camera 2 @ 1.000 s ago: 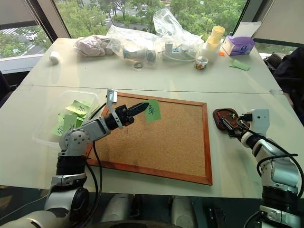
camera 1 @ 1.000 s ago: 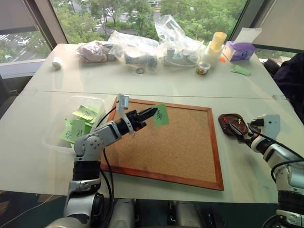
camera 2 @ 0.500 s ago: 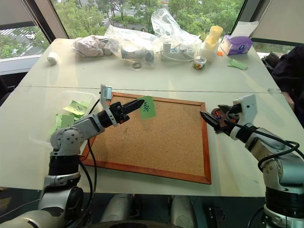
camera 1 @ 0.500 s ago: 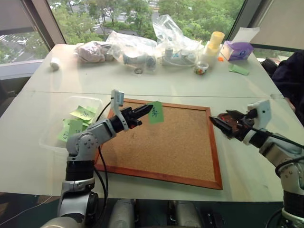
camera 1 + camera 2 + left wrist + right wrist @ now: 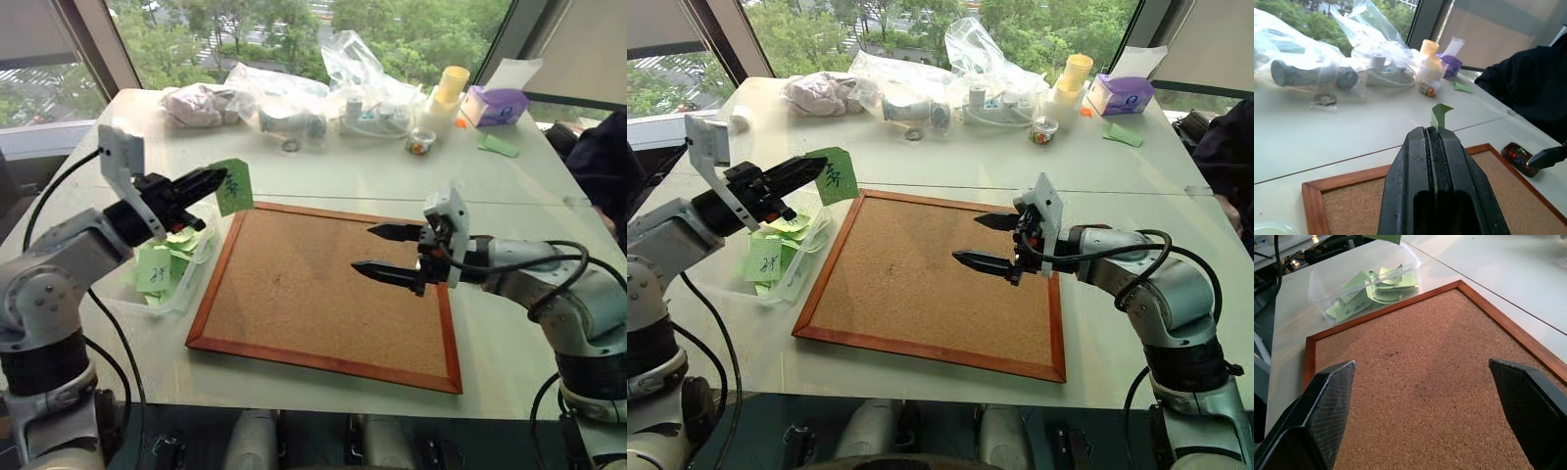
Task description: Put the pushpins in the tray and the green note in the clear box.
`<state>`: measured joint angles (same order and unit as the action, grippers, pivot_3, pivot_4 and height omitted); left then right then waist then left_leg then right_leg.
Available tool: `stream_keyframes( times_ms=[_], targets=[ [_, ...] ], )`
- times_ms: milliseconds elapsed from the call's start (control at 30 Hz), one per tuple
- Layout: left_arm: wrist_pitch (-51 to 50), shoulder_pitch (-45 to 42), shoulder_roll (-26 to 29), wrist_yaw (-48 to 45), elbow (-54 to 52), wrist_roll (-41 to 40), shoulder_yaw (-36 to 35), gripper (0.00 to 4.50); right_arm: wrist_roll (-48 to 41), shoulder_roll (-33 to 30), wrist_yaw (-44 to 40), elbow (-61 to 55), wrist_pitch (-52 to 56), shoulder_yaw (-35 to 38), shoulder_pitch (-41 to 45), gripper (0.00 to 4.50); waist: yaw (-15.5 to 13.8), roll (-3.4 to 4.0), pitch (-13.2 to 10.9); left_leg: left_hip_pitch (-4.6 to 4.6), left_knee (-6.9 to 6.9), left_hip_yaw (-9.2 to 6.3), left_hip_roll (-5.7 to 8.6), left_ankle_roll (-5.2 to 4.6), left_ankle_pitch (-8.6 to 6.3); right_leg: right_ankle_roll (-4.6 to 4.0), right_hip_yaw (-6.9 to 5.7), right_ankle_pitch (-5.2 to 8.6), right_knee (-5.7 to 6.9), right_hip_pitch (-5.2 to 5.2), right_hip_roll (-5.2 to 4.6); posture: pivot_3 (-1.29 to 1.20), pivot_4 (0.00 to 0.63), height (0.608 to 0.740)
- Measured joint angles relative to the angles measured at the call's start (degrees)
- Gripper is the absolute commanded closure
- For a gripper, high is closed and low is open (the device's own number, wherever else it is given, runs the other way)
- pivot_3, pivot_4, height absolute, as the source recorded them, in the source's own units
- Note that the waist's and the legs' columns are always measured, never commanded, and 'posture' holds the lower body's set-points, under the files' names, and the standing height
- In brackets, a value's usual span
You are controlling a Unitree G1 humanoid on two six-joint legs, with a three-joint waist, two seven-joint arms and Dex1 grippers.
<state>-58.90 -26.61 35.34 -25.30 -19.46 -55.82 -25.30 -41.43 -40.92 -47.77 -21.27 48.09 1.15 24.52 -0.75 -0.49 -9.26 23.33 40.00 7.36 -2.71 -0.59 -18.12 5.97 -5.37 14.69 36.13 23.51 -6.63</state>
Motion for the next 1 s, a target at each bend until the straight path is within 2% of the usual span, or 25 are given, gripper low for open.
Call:
stream_keyframes(
  times_ms=[133,233,400,500,733,900,1000],
  targets=[
    [-1.8,4.9,5.1,-0.2,-1.4,-1.7,-2.4,4.5,1.1,0.1,-1.9,1.5,-1.2,-1.8,1.1,0.02,0.4,-0.05,0.0,0.0,-0.02,0.04,-0.01,0.01,0.0,0.0,0.0,0.0,0.01,0.06,0.06,0.0,0.15,0.74],
    [-2.5,12.4,11.2,-2.6,-0.9,-2.1,-8.5,4.5,1.7,0.2,-3.5,2.5,-1.9,-3.1,1.6,0.02,1.4,-0.04,0.0,-0.01,-0.07,0.07,-0.05,0.05,0.02,-0.01,0.0,0.01,0.03,0.12,0.09,0.0,0.15,0.74],
    [1.6,21.9,16.5,-8.9,5.8,3.6,-11.9,4.5,2.6,0.2,-4.7,3.0,-2.5,-4.0,1.7,0.02,1.3,-0.02,0.0,0.0,-0.07,0.12,-0.04,0.08,0.02,-0.02,0.0,0.01,0.02,0.15,0.07,0.0,0.15,0.74],
    [4.2,24.3,17.3,-12.7,9.4,7.0,-10.9,3.51,3.1,0.1,-5.0,3.0,-2.7,-4.2,1.4,0.0,1.1,-0.04,-0.1,0.04,-0.07,0.11,-0.08,0.07,0.01,-0.03,-0.01,0.01,0.01,0.17,0.01,0.0,0.15,0.74],
    [6.6,22.4,17.5,-17.5,11.9,9.6,-5.8,0.06,4.1,-0.8,-5.0,2.9,-2.8,-3.7,-0.3,0.0,1.5,-0.05,0.0,0.06,-0.1,0.18,-0.07,0.08,0.01,-0.03,0.0,0.01,0.04,0.26,0.01,0.0,0.15,0.74],
    [5.5,18.5,18.1,-22.4,9.4,6.5,-4.1,0.02,4.6,-3.9,-4.8,1.6,-2.8,-1.3,-4.1,0.0,1.2,-0.07,0.0,0.08,-0.09,0.17,-0.08,0.06,0.01,-0.02,0.0,0.01,0.03,0.23,-0.05,0.0,0.15,0.74],
    [4.2,15.0,18.4,-24.0,3.3,3.7,-0.2,0.02,4.5,-6.1,-4.9,-0.1,-2.6,1.1,-7.3,0.0,1.3,-0.06,0.0,0.06,-0.09,0.16,-0.07,0.05,0.0,-0.01,0.01,0.0,0.03,0.22,-0.09,0.0,0.15,0.74]
  ],
)
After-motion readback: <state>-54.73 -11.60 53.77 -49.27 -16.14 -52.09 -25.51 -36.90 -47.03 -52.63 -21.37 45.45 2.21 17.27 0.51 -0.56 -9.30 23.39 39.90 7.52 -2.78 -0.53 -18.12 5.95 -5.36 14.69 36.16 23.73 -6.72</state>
